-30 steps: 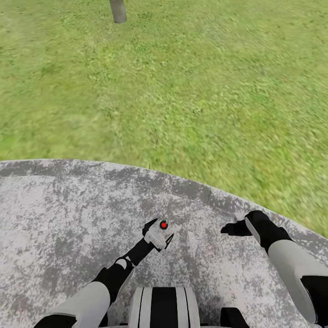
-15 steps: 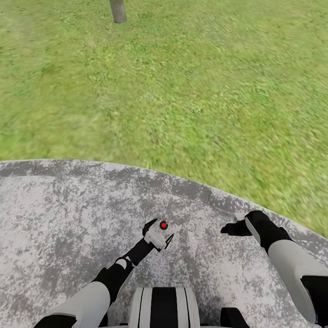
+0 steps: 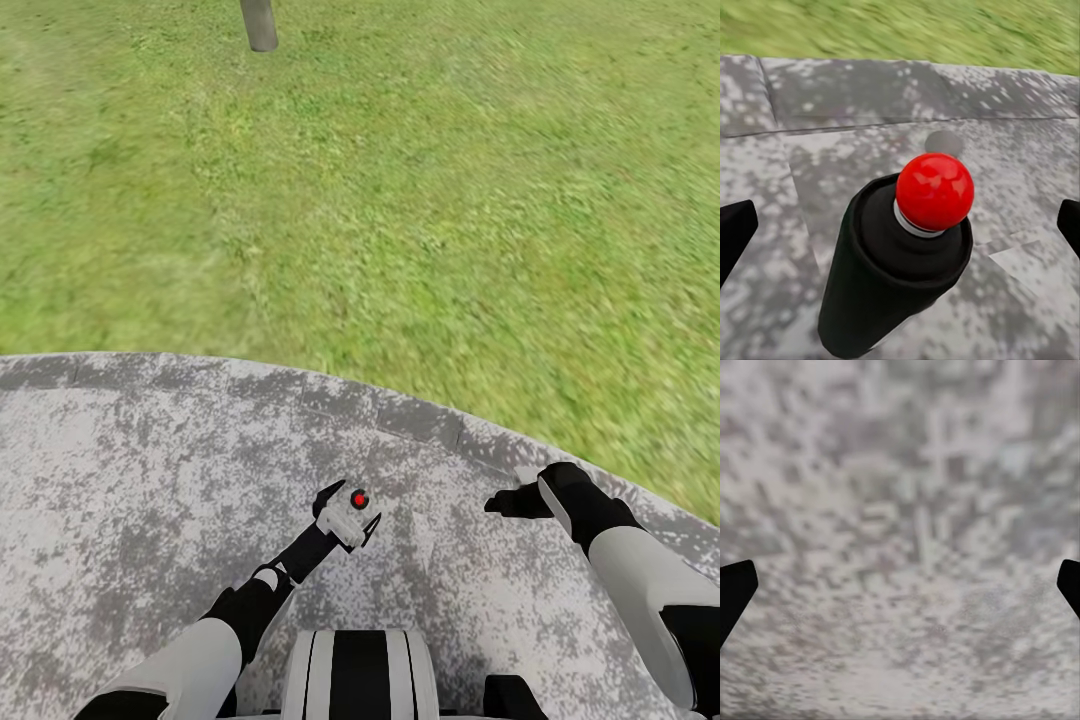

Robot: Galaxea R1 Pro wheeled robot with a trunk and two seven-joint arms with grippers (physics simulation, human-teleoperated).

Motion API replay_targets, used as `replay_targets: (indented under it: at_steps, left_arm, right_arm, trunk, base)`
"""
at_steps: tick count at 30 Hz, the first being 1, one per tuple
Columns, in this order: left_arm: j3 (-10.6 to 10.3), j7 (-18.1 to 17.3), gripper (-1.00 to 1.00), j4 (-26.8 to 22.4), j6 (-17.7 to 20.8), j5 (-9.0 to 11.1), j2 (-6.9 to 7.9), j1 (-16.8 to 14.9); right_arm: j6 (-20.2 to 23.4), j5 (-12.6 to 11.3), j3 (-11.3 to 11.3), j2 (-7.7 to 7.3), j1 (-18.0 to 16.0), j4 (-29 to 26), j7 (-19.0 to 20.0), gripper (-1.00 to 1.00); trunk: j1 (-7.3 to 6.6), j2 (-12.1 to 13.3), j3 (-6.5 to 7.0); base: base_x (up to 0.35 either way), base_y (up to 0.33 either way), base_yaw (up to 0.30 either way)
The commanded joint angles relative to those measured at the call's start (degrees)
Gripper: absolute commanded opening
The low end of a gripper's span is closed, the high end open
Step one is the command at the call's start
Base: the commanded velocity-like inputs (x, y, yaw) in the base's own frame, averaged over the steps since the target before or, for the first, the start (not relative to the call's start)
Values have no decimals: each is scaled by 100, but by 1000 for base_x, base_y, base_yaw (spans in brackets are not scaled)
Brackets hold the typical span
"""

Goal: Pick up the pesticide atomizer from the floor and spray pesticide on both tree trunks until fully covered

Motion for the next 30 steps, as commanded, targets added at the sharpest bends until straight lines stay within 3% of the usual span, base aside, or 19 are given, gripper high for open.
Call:
replay_targets:
  at_steps: [1, 22, 25, 30]
  left_arm:
    - [0, 0, 100, 0, 0, 0, 0, 0]
    - [0, -1, 100, 10, -69, 0, 0, 0]
    - [-4, -1, 100, 8, -70, 0, 0, 0]
    - [-8, -1, 100, 9, -70, 0, 0, 0]
  right_arm:
    - [0, 0, 0, 0, 0, 0, 0, 100]
    - [0, 0, 0, 0, 0, 0, 0, 100]
    - [0, 0, 0, 1, 0, 0, 0, 100]
    - [0, -1, 0, 6, 0, 1, 0, 100]
  trunk:
    - [0, 0, 0]
    - [0, 0, 0]
    - [8, -4, -66]
    - [8, -4, -66]
  base:
    - [1, 0, 0]
    - [0, 0, 0]
    - [0, 0, 0]
    - [0, 0, 0]
